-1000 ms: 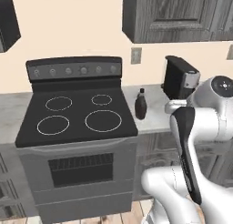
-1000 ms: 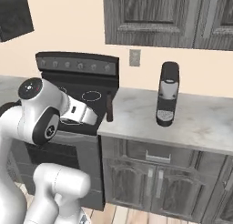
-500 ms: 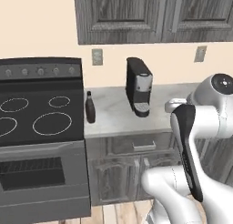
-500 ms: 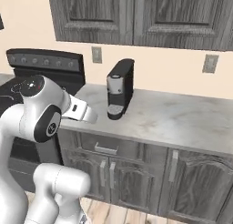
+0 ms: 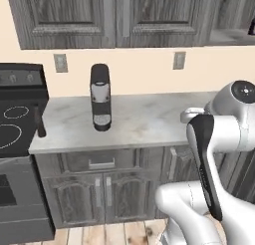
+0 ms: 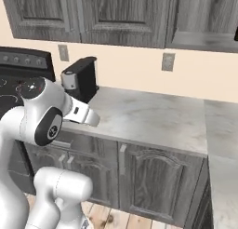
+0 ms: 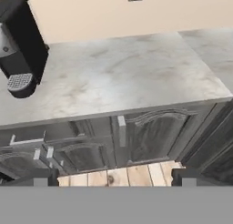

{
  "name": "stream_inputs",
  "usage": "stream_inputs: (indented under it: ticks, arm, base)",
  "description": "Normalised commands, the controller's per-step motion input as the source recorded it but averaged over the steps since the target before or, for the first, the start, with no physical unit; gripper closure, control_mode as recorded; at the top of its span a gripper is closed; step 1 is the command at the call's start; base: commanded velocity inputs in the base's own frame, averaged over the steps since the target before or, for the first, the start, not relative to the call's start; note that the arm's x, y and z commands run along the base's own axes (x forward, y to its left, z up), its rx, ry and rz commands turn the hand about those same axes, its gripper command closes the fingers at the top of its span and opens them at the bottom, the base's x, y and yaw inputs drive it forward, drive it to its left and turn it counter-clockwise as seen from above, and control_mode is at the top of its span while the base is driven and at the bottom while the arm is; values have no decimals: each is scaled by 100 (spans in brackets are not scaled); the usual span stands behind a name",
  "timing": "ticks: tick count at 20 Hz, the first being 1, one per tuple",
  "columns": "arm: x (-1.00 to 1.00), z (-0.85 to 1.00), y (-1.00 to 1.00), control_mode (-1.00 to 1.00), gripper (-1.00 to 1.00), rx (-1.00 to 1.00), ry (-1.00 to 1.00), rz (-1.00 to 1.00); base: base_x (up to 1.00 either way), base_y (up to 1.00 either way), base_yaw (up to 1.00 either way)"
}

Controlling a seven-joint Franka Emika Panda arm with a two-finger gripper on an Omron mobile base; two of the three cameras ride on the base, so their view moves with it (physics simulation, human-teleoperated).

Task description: Take 2 condiments from the cabinet and move them on the counter near the stove.Make sure the condiments are lined up with each other, next to each other.

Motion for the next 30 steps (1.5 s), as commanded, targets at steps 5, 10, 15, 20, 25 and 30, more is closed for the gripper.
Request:
stream_inputs:
  ticks: [5, 10, 15, 20, 25, 30]
  arm:
    - [0, 0, 0, 100, -100, 0, 0, 0]
    - [0, 0, 0, 100, -100, 0, 0, 0]
    - [0, 0, 0, 100, -100, 0, 0, 0]
    - [0, 0, 0, 100, -100, 0, 0, 0]
    - [0, 0, 0, 100, -100, 0, 0, 0]
    - [0, 0, 0, 100, -100, 0, 0, 0]
  base:
    - [9, -87, 17]
    - [39, -10, 14]
    - [75, -7, 12]
    - [59, -40, 5]
    - [25, -70, 0]
    - [33, -48, 0]
